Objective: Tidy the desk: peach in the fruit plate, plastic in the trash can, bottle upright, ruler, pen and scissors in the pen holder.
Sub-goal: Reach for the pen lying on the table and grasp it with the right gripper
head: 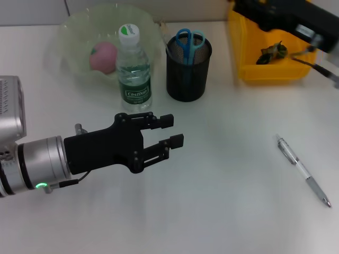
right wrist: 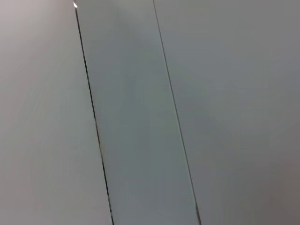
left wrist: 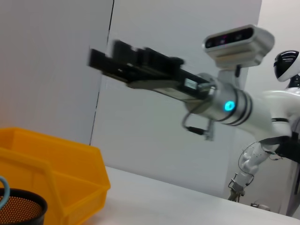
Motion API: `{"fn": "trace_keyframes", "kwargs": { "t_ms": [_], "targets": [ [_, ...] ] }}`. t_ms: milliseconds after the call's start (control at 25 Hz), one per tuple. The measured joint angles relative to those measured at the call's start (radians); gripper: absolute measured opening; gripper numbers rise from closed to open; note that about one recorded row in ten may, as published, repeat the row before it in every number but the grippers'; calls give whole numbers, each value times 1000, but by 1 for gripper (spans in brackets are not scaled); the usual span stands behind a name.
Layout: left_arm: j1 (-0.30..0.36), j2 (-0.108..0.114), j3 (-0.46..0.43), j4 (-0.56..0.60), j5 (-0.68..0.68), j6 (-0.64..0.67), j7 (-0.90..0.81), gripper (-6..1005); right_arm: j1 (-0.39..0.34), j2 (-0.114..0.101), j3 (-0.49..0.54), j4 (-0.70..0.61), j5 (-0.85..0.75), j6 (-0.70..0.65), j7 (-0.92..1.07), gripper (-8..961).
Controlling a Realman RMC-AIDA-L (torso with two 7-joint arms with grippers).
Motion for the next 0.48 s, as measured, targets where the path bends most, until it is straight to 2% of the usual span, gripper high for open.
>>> {"fn": "trace_keyframes", "kwargs": {
  "t_ms": [40, 80, 120, 240, 280, 320, 440, 480],
  "targets": [
    [-2, 0, 0, 0, 0, 0, 0, 455, -34, 0, -4, -66, -23, -1, 41, 588],
    [-5, 1, 0, 0, 2, -2, 0, 455, -95, 2, -5, -189, -87, -1, 132, 588],
    [-5, 1, 0, 0, 2, -2, 0, 455, -95, 2, -5, -189, -87, -1, 132, 588],
    [-8, 1, 0, 0, 3, -3, 0, 455, -162, 4, 2, -385, -239, -24, 345, 587],
    [-10, 1, 0, 1, 4, -3, 0, 456, -176, 4, 27, -517, -396, -85, 537, 587],
    [-10, 1, 0, 1, 4, -3, 0, 456, -176, 4, 27, -517, -396, -85, 537, 585],
    [-17, 1, 0, 1, 6, -2, 0, 456, -154, 1, 78, -684, -614, -206, 785, 581],
    [-18, 1, 1, 1, 8, -1, 0, 456, -127, -2, 113, -796, -746, -304, 927, 579]
  ]
}}
